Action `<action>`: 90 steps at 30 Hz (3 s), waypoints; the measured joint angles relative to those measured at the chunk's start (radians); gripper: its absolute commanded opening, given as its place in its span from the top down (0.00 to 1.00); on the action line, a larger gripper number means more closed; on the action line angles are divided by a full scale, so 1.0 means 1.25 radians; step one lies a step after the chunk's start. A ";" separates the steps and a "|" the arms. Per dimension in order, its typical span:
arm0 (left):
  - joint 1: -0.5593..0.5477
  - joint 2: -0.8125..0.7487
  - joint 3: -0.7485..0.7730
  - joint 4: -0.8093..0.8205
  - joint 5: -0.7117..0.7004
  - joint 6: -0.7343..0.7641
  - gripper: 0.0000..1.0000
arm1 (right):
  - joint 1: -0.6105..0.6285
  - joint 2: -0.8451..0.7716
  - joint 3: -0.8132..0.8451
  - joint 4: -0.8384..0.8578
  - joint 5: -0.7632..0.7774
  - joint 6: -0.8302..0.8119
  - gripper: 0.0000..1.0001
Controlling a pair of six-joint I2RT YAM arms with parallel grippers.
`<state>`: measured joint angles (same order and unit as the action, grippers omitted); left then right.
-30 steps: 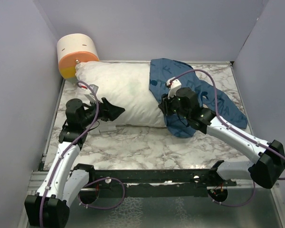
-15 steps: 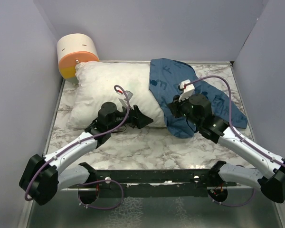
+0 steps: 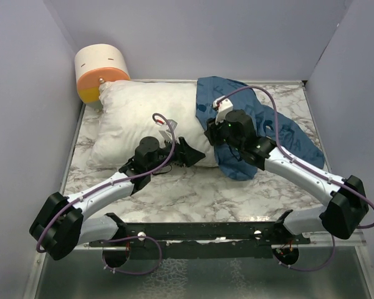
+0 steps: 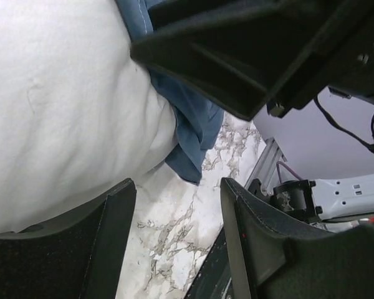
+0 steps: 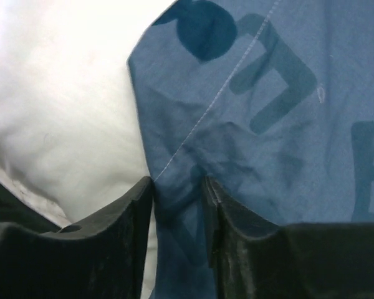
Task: Put the pillow into the pillowcase
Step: Stuff the pillow into the pillowcase.
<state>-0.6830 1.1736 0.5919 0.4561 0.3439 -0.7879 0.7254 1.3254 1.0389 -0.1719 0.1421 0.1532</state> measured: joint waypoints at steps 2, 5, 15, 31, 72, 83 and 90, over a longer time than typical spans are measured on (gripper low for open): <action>0.000 -0.002 -0.010 0.006 -0.004 -0.008 0.41 | 0.001 0.022 0.016 0.000 0.023 -0.007 0.87; 0.000 -0.002 -0.017 0.007 -0.008 -0.016 0.40 | 0.001 0.019 0.016 -0.001 0.049 -0.012 0.96; -0.010 0.042 -0.008 0.121 0.009 -0.032 0.34 | -0.002 -0.198 -0.120 0.061 -0.007 0.059 0.99; -0.010 0.204 0.227 0.050 0.013 0.118 0.40 | -0.050 -0.360 -0.211 0.056 0.008 0.157 0.98; -0.025 -0.555 -0.114 -0.548 -0.305 -0.023 0.73 | -0.064 -0.373 -0.245 0.039 -0.004 0.169 0.16; -0.024 -0.540 0.130 -0.795 -0.452 0.121 0.14 | -0.063 -0.190 -0.154 0.058 -0.271 0.162 0.12; 0.004 -0.291 0.283 -0.762 -0.586 0.333 0.04 | -0.047 -0.117 -0.054 0.026 -0.265 0.189 0.12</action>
<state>-0.6781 0.8101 0.9455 -0.4961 -0.3889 -0.3714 0.6662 1.1797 0.9714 -0.1390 -0.1886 0.3889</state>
